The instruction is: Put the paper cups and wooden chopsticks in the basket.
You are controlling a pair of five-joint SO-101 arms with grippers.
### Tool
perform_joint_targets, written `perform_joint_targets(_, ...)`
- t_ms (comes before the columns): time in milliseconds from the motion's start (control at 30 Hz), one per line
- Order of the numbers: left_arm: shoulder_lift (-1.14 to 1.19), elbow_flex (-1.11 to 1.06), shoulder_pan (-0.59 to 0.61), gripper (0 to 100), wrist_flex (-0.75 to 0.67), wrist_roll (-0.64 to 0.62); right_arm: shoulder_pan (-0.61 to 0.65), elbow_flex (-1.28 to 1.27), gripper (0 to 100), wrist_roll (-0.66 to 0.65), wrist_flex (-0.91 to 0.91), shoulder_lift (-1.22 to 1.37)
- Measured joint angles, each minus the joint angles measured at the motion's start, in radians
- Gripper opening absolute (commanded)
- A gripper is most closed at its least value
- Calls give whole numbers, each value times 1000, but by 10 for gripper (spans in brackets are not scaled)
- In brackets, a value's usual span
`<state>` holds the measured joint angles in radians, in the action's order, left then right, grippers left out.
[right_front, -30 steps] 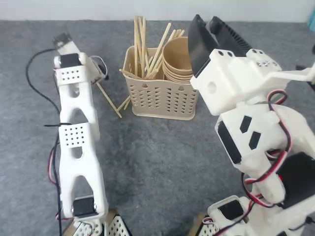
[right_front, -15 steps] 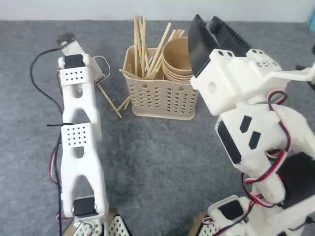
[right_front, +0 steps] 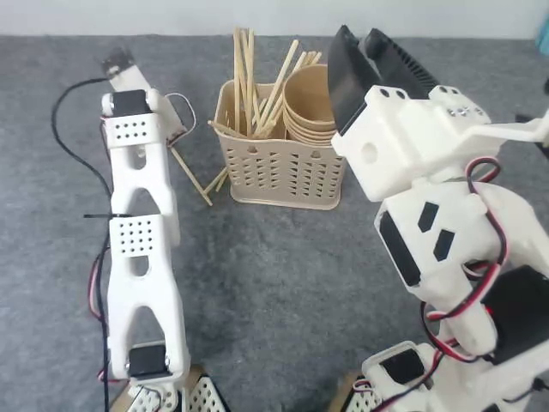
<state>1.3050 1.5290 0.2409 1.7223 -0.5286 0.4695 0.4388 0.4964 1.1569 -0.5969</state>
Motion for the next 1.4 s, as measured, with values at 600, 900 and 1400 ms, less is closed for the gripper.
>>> perform_joint_targets(600,-388,-506,-11,146,-8,60,144,-51,141,2,-54,141)
perform_joint_targets(900,-388,-514,-5,181,-54,60,265,-51,141,-115,-41,150)
perform_joint_targets(1400,-239,-540,51,180,-394,55,287,-57,142,-121,-41,181)
